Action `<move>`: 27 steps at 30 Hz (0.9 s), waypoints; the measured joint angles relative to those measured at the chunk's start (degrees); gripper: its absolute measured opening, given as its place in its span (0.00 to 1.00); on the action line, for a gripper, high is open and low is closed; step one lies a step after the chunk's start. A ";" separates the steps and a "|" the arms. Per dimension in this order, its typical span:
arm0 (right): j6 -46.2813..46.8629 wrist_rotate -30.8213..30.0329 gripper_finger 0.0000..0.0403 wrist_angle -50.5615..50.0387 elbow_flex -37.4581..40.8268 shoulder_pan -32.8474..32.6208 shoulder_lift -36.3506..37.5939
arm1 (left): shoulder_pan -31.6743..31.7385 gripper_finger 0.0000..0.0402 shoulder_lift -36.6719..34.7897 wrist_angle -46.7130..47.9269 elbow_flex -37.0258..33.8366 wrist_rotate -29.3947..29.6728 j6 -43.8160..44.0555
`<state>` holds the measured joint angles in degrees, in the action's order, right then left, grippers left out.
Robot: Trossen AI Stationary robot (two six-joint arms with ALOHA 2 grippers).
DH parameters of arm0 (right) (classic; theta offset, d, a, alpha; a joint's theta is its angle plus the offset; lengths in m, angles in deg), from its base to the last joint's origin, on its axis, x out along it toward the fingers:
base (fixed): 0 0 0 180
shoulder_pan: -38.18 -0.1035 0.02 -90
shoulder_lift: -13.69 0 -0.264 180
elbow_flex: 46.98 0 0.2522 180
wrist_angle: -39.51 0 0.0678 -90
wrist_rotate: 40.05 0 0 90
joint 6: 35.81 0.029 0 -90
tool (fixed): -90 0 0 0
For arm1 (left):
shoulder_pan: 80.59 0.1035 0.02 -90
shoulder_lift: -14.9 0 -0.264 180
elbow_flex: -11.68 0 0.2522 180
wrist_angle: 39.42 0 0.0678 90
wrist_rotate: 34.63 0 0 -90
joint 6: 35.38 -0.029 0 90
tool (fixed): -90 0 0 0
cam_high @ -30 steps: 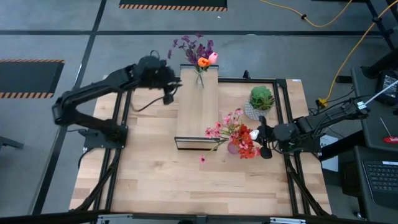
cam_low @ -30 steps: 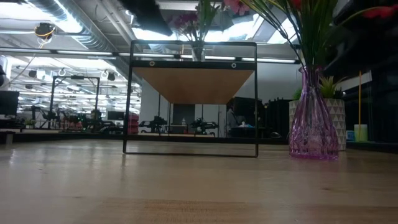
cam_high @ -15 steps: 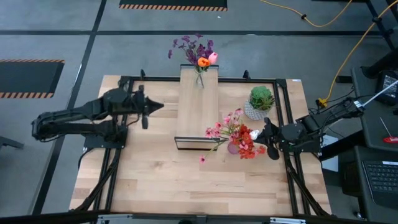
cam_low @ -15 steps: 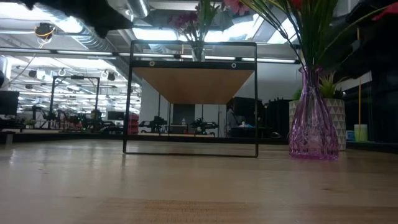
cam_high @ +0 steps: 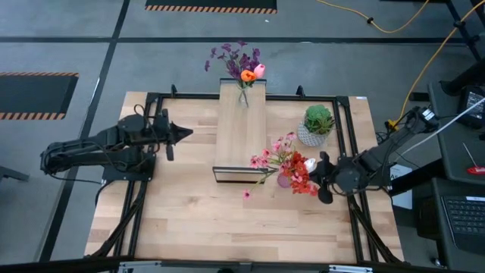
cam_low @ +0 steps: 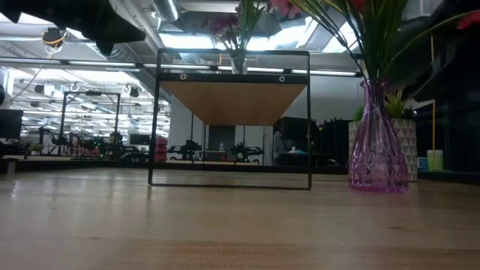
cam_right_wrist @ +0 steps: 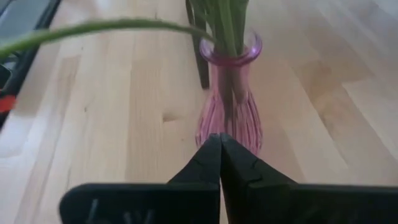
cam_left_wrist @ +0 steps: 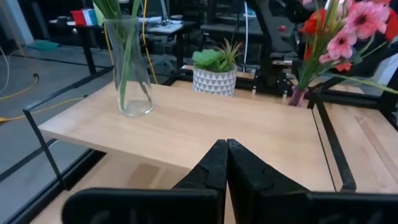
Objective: Pick and place flowers into a vace then onto a shelf
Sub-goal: Put the purple vase with flowers onto the shelf
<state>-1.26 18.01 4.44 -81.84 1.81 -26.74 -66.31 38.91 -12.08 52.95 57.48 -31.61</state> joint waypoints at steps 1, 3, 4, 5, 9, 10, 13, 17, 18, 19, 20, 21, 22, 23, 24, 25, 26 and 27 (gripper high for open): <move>0.32 -0.08 0.00 0.12 -0.01 -0.22 -0.81 | 0.00 0.01 0.03 0.00 -0.18 0.00 0.00; 1.14 -0.06 0.01 0.77 0.00 -0.27 -2.34 | 0.00 0.00 0.20 -0.09 -0.68 0.01 0.00; 1.20 -0.05 0.01 1.00 -0.02 -0.27 -2.87 | 0.00 0.00 0.27 0.01 -0.93 0.00 0.00; 1.06 -0.05 0.02 1.01 0.00 -0.27 -3.36 | 0.00 0.00 0.29 0.24 -1.10 0.00 0.00; -0.67 -0.01 0.06 0.99 -0.01 -0.27 -4.98 | 0.00 0.02 0.29 1.08 -1.18 0.00 0.00; -1.01 -0.05 0.07 1.03 -0.01 -0.24 -5.16 | 0.00 0.02 0.29 1.20 -1.18 0.00 0.00; -2.07 -0.07 0.10 1.90 0.00 0.29 -5.35 | 0.00 0.03 0.29 1.25 -1.18 0.00 0.00; -3.76 -0.58 0.19 3.87 0.00 1.41 -5.35 | 0.00 0.02 0.29 1.25 -1.18 0.00 0.00; -4.63 -1.45 0.22 4.41 -0.02 1.76 -5.33 | 0.00 0.02 0.29 1.30 -1.18 0.00 0.00; -5.05 -2.57 0.25 4.60 -0.02 2.15 -5.33 | 0.00 0.02 0.29 1.38 -1.18 0.02 0.00; -5.37 -3.39 0.28 4.56 -0.02 2.52 -5.34 | 0.00 0.01 0.29 1.40 -1.18 0.02 0.00; -5.71 -4.11 0.32 4.57 -0.01 2.87 -5.34 | 0.00 0.01 0.29 1.40 -1.18 0.01 0.00; -5.74 -4.35 0.35 4.66 -0.02 3.21 -5.33 | 0.00 0.01 0.29 1.40 -1.18 0.00 0.01; -5.55 -4.40 0.39 4.82 -0.02 3.55 -5.33 | 0.00 0.01 0.29 1.40 -1.18 0.01 0.04; -4.72 -4.40 0.42 4.85 0.00 3.85 -5.35 | 0.00 0.01 0.29 1.42 -1.18 0.01 0.15; -3.68 -4.36 0.46 4.83 -0.02 4.05 -5.35 | 0.00 0.01 0.29 1.45 -1.18 0.00 0.18; -2.85 -4.18 0.50 4.86 -0.02 4.20 -5.35 | 0.00 0.01 0.29 1.45 -1.18 0.00 0.18; -1.83 -3.89 0.53 4.83 -0.02 4.31 -5.37 | 0.00 0.01 0.29 1.45 -1.18 0.00 0.17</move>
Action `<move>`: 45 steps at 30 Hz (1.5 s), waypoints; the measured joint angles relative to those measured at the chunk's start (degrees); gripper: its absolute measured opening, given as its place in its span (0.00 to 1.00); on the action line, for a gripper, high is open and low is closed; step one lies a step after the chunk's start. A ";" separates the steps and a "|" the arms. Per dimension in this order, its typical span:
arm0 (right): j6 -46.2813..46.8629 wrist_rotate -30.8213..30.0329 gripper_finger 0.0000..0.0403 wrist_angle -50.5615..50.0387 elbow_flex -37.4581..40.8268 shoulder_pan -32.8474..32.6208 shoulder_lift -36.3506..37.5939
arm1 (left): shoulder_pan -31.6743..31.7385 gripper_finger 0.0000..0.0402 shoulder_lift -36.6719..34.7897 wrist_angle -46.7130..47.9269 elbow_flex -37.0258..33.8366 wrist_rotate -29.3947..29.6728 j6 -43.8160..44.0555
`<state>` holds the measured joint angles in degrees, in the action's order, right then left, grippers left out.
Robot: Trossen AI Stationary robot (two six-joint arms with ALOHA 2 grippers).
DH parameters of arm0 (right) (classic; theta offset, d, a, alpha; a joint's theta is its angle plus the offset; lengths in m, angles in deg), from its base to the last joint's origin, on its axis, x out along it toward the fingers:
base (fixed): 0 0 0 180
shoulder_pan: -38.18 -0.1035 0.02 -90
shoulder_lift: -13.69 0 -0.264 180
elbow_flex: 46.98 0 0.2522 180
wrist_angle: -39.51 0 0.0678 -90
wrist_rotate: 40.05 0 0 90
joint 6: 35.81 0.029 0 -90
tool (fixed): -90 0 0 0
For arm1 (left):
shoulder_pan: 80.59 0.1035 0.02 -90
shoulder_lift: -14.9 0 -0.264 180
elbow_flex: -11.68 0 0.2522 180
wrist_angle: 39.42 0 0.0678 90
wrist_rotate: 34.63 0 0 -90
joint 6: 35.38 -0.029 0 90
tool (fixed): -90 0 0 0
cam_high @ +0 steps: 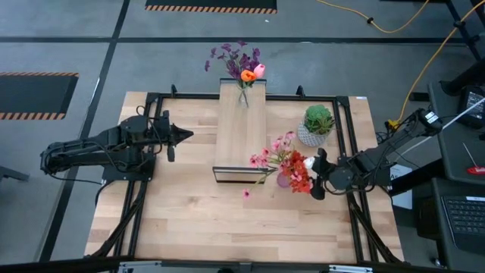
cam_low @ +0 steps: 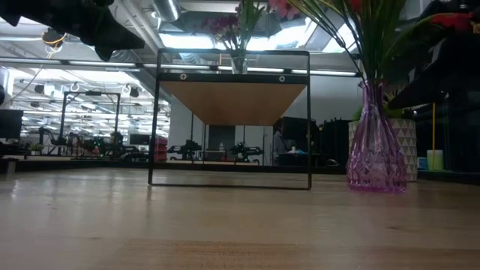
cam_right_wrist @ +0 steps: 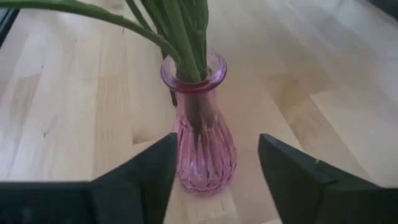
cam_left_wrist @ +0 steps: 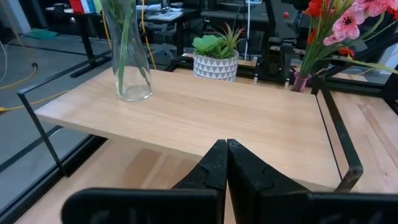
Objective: Pick and place flowers into a vace then onto a shelf
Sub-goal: Put the purple vase with flowers onto the shelf
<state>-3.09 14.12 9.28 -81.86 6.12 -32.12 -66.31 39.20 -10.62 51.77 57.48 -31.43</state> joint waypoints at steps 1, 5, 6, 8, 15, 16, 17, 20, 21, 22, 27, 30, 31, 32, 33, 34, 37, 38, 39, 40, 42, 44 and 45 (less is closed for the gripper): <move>0.49 0.41 0.57 0.02 0.01 0.08 -0.08 | 0.00 0.01 0.00 0.01 0.00 0.00 -0.02; 1.19 0.98 0.67 0.54 0.00 0.08 -1.09 | 0.00 0.00 0.00 0.06 0.00 0.00 -0.02; 0.70 1.00 0.69 1.05 0.00 0.08 -1.39 | 0.00 0.00 0.00 0.16 0.00 0.00 -0.01; -0.68 1.02 0.72 2.85 0.00 0.08 -2.13 | 0.00 0.00 0.00 0.30 0.00 0.00 0.00; -3.47 -2.17 0.72 7.02 0.02 0.08 -5.99 | 0.00 0.02 0.00 0.44 0.00 0.00 -0.06; -3.32 -2.83 0.72 7.11 0.00 0.08 -6.70 | 0.00 0.02 0.00 0.60 0.00 0.00 -0.07; -3.18 -3.33 0.71 7.33 0.00 0.08 -7.42 | 0.00 0.01 0.00 0.72 0.00 0.00 -0.07; -3.40 -3.62 0.71 10.16 0.02 0.08 -9.57 | 0.00 0.01 0.00 1.17 0.00 0.00 -0.13; -4.02 -3.91 0.71 11.23 0.02 0.08 -10.21 | 0.00 0.00 0.00 1.46 0.00 0.00 -0.13; -4.65 -4.50 0.71 12.35 0.02 0.08 -10.89 | 0.00 0.00 0.00 1.72 0.00 0.00 -0.11; -6.15 -8.62 0.71 15.98 0.02 0.08 -13.91 | 0.00 0.02 0.00 2.00 0.00 0.00 -0.15; -6.14 -9.36 0.71 17.14 0.02 0.08 -15.56 | 0.00 0.02 0.00 1.98 0.00 0.00 -0.15; -6.07 -9.36 0.71 17.50 0.02 0.08 -16.08 | 0.00 0.02 0.00 2.00 0.00 0.00 -0.15; -6.11 -9.43 0.71 18.06 0.02 0.08 -16.61 | 0.00 0.02 0.00 2.00 0.00 0.00 -0.15; -6.18 -9.60 0.71 19.02 0.02 0.08 -17.23 | 0.00 0.01 0.00 2.00 0.00 0.00 -0.17; -6.30 -9.77 0.71 20.03 0.02 0.08 -17.79 | 0.00 0.01 0.01 2.02 0.00 0.00 -0.16; -7.51 -11.20 0.71 21.40 0.02 0.08 -19.18 | 0.00 0.00 0.00 2.02 0.00 0.00 -0.17; -7.65 -11.30 0.71 21.67 0.02 0.08 -19.48 | 0.00 0.00 0.00 2.03 0.00 0.00 -0.15; -7.74 -11.40 0.71 21.70 0.02 0.08 -19.60 | 0.00 0.00 0.02 2.04 0.00 0.00 -0.17; -7.73 -11.77 0.71 22.02 0.02 0.08 -19.76 | 0.00 0.00 0.00 2.04 0.00 0.00 -0.15; -7.75 -12.57 0.71 22.48 0.02 0.08 -19.89 | 0.00 0.01 0.00 2.22 0.02 0.00 -0.15; -7.94 -12.65 0.71 23.37 0.02 0.08 -19.89 | 0.00 0.02 0.00 2.65 0.02 0.00 -0.15; -8.18 -12.69 0.71 23.62 0.02 0.08 -19.89 | 0.00 0.02 0.00 2.98 0.02 0.00 -0.15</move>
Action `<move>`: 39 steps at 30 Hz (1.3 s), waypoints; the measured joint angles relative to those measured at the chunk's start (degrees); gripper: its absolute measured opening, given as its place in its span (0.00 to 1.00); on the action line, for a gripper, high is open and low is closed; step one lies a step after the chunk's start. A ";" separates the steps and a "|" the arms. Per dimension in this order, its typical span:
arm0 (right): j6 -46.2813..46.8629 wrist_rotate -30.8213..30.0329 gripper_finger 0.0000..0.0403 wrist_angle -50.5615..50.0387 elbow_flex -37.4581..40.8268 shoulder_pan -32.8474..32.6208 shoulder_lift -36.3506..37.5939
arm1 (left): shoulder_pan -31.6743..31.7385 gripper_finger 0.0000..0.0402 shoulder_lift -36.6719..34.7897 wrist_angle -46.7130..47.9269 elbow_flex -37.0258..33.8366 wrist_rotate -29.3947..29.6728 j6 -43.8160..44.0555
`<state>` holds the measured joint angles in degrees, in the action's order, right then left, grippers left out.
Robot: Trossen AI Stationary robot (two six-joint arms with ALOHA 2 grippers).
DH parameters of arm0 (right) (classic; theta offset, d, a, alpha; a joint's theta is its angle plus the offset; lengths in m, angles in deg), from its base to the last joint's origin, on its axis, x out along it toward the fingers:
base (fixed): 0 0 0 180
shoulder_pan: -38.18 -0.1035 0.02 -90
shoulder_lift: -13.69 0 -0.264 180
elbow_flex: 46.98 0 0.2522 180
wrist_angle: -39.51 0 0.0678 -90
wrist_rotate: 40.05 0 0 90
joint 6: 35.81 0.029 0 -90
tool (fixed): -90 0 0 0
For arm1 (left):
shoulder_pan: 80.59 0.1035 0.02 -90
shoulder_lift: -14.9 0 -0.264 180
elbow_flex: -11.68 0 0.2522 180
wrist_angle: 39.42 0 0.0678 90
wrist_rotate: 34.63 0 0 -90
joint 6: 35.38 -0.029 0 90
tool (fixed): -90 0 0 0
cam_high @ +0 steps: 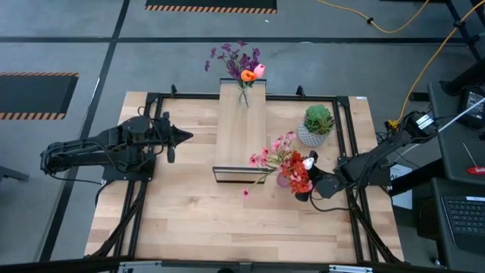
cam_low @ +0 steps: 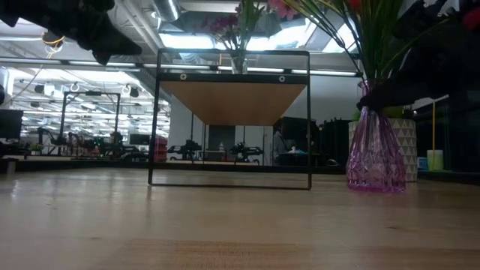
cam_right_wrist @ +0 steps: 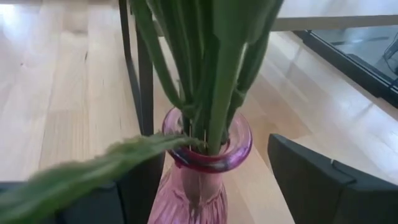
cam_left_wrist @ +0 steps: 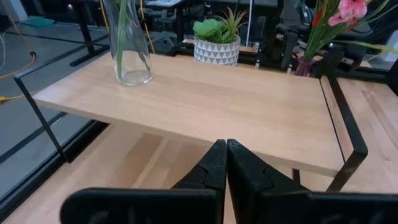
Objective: Pick and place flowers into a vace then onto a shelf
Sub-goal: Put the purple vase with flowers onto the shelf
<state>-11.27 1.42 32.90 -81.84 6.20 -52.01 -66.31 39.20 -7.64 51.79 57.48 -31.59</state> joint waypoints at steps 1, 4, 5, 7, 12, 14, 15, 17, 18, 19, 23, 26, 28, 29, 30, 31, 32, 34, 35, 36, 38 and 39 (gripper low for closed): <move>-0.22 -0.03 0.70 0.16 0.00 0.00 0.00 | 0.01 0.02 0.01 0.35 0.00 0.00 0.00; 0.34 -0.06 0.67 0.42 0.00 0.00 0.00 | 0.01 0.02 0.00 0.86 0.00 0.00 0.00; 0.38 -0.07 0.66 0.42 0.00 0.00 0.00 | 0.00 0.01 0.00 1.03 0.00 0.00 0.00; 0.43 -0.06 0.60 0.42 0.00 0.00 0.00 | 0.00 0.01 0.02 1.12 0.00 0.00 0.00; 0.49 0.01 0.39 0.44 0.00 0.00 0.00 | 0.00 0.01 0.00 1.12 0.00 0.00 0.00; 0.74 0.12 0.29 0.95 0.00 0.00 0.00 | 0.00 0.01 0.00 1.12 0.00 0.00 0.00; 0.67 0.01 0.25 1.16 0.00 0.00 0.02 | 0.01 0.01 0.02 1.12 0.00 0.00 0.00; 0.64 0.12 0.24 1.47 0.00 0.00 0.02 | 0.00 0.02 0.00 1.12 0.00 0.00 0.00; 0.62 0.13 0.24 1.52 0.02 0.00 0.02 | 0.00 0.02 0.02 1.12 0.00 0.00 0.00; 0.61 0.14 0.24 1.53 0.02 0.00 0.02 | 0.00 0.02 0.00 1.14 0.00 0.00 0.00; 0.69 0.16 0.24 1.72 0.02 0.00 0.02 | 0.00 0.01 0.02 1.69 0.00 0.00 0.00; 0.56 0.19 0.24 2.53 0.04 0.00 0.20 | 0.00 0.00 0.01 2.04 0.00 0.00 0.02; 0.39 0.36 0.24 1.66 -0.36 0.00 1.12 | 0.01 0.00 0.00 2.09 0.00 0.00 0.10; 0.17 0.68 0.24 1.52 -0.65 0.00 1.74 | 0.01 0.00 0.01 2.08 0.00 0.00 0.13; -0.70 0.88 0.24 1.41 -0.94 0.00 2.61 | 0.02 0.01 0.02 2.08 0.00 0.00 0.13; -1.54 1.04 0.24 1.27 -1.29 0.00 3.56 | 0.00 0.01 0.00 2.08 0.00 0.00 0.13; -2.62 1.54 0.24 1.19 -1.60 0.00 4.51 | 0.00 0.01 0.00 2.08 0.02 -0.01 0.13; -4.11 1.82 0.24 -0.01 -2.16 0.00 6.60 | 0.02 0.02 0.02 2.08 0.01 0.00 0.13; -4.92 1.86 0.24 -1.13 -2.42 -0.03 7.77 | 0.00 0.02 0.00 2.06 0.02 0.00 0.13; -5.32 1.83 0.24 -2.60 -2.82 -0.03 8.83 | 0.01 0.02 0.02 2.06 0.01 -0.01 0.12; -5.34 1.70 0.24 -6.25 -3.81 0.00 11.08 | 0.01 0.02 0.00 2.07 0.02 -0.11 0.11; -5.35 1.60 0.24 -8.06 -4.34 0.00 12.06 | 0.02 0.02 0.00 2.06 0.02 -0.11 0.11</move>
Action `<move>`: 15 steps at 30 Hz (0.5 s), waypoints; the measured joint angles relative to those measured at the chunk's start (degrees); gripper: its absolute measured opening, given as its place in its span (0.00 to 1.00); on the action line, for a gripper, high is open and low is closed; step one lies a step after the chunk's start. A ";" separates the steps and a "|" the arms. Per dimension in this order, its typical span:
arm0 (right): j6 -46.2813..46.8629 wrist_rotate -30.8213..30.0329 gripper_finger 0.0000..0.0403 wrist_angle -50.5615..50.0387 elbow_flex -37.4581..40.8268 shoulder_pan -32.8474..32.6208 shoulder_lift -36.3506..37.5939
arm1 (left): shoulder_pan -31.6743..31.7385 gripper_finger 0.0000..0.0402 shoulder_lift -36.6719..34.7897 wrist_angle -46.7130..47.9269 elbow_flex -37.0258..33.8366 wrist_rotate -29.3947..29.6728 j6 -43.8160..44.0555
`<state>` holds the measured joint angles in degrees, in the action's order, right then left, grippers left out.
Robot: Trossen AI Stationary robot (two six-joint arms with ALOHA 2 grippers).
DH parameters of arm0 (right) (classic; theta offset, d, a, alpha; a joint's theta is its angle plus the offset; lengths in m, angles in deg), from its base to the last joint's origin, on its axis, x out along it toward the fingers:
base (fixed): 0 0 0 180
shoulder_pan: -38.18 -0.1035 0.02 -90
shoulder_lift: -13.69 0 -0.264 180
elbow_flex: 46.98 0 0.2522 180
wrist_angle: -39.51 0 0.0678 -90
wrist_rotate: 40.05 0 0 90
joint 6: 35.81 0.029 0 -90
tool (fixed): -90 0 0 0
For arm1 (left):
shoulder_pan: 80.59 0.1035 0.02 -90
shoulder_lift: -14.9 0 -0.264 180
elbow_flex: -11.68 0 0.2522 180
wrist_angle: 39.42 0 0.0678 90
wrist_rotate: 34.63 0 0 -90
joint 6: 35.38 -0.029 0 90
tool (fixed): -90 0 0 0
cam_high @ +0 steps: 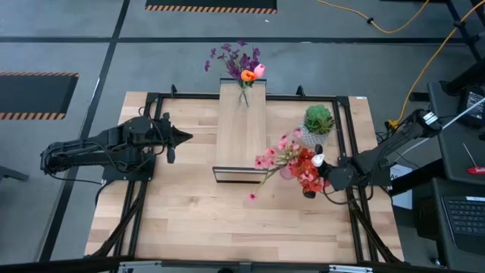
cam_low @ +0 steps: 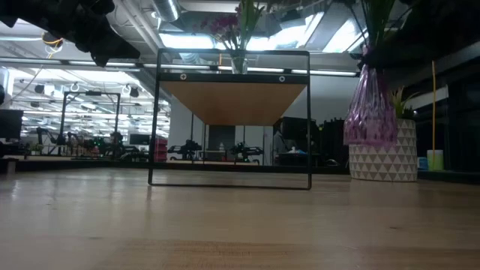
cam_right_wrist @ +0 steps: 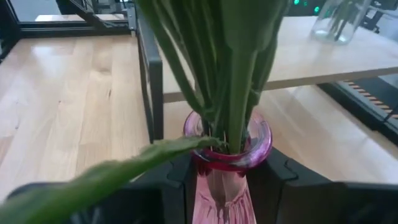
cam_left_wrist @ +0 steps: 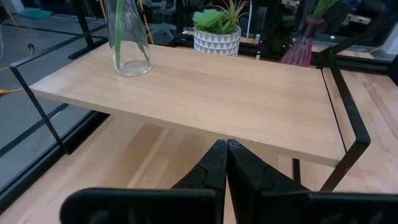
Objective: Pick and place flowers into a vace then onto a shelf
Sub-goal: Put the purple vase with flowers onto the shelf
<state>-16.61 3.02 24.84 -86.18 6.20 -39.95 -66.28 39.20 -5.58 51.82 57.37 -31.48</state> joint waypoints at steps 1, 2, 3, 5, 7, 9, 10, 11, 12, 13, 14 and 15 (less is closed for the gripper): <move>-0.01 0.00 0.24 -1.53 -0.54 0.00 0.87 | 0.00 0.02 0.02 0.00 0.00 -0.02 -0.02; -0.21 -0.03 0.24 -2.71 -1.11 0.04 1.61 | 0.00 0.02 0.02 0.00 0.00 -0.02 -0.04; -0.55 0.07 0.24 -3.79 -1.75 0.23 2.40 | 0.00 0.01 0.01 0.00 0.00 -0.01 -0.04; -1.85 0.56 0.24 -5.23 -3.45 0.81 3.60 | -0.01 0.01 0.01 -0.02 0.00 0.02 -0.13; -4.32 1.88 0.24 -6.56 -5.37 1.68 4.40 | -0.01 0.01 0.00 -0.03 0.00 0.02 -0.13; -6.89 3.47 0.24 -8.00 -7.76 2.95 4.72 | 0.00 0.00 0.02 -0.08 0.00 0.02 -0.13; -8.33 4.34 0.24 -8.37 -9.05 3.71 4.73 | -0.02 0.00 0.02 -0.07 0.00 0.02 -0.08; -9.82 5.19 0.24 -8.46 -10.25 4.63 4.71 | 0.00 0.01 0.00 -0.11 0.00 0.03 -0.04; -11.26 6.37 0.24 -8.61 -11.50 5.63 4.70 | -0.02 0.01 0.00 -0.19 0.00 0.04 -0.04; -12.58 8.19 0.24 -8.71 -12.76 6.82 4.69 | 0.00 0.01 0.02 -0.35 0.00 0.04 -0.07; -13.85 10.34 0.24 -8.81 -14.04 8.15 4.68 | 0.00 0.01 0.02 -0.68 0.00 0.04 -0.06; -14.80 12.43 0.24 -8.97 -15.38 9.59 4.67 | 0.00 0.02 0.02 -1.08 0.00 0.04 0.00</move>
<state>-31.41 15.45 15.87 -101.56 15.78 -35.28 -66.29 39.22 -6.66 51.82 57.41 -31.48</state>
